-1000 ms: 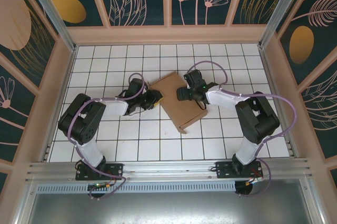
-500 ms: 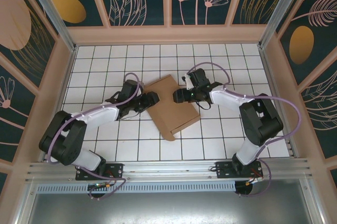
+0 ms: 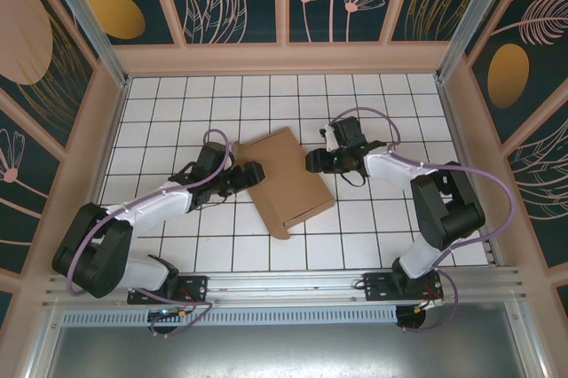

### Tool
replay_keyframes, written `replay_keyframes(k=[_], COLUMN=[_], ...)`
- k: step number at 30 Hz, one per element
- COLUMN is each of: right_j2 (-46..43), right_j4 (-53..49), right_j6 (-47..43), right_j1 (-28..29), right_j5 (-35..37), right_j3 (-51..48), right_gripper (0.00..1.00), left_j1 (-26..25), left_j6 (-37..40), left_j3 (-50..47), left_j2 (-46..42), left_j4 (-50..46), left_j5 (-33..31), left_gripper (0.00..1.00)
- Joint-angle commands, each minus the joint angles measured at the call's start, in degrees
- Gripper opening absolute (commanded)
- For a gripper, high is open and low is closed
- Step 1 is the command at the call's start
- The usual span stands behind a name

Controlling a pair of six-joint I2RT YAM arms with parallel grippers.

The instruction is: Fold the paper box

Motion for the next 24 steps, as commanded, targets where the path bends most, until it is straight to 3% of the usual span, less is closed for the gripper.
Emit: replay_keyframes(k=[1,6,16,24], right_j2=[2.8,2.8,6.0,6.5], right_j4=[1.1,3.7,14.2,17.5], right_j6=[0.2,1.9,9.3,12.1], right_j1=[0.0,-2.0,-6.9,-8.5], right_j5=[0.3,0.1,-12.9,-15.9], right_j3=[-0.6,-3.0,-10.2,-12.7], right_gripper=[0.52,0.48,0.45,0.42], left_j1=[0.4,0.4,0.9,1.2], left_j6=[-0.6,-1.7,-2.5,-7.3], left_j3=[-1.4,-1.4,0.1,-2.7], left_j2=[3.4,6.6,11.0,11.6], left_j4=[3.6,7.0,11.7,25.1], left_j5=[2.5,3.7,5.1,11.7], left_gripper=[0.85,0.86,0.87,0.95])
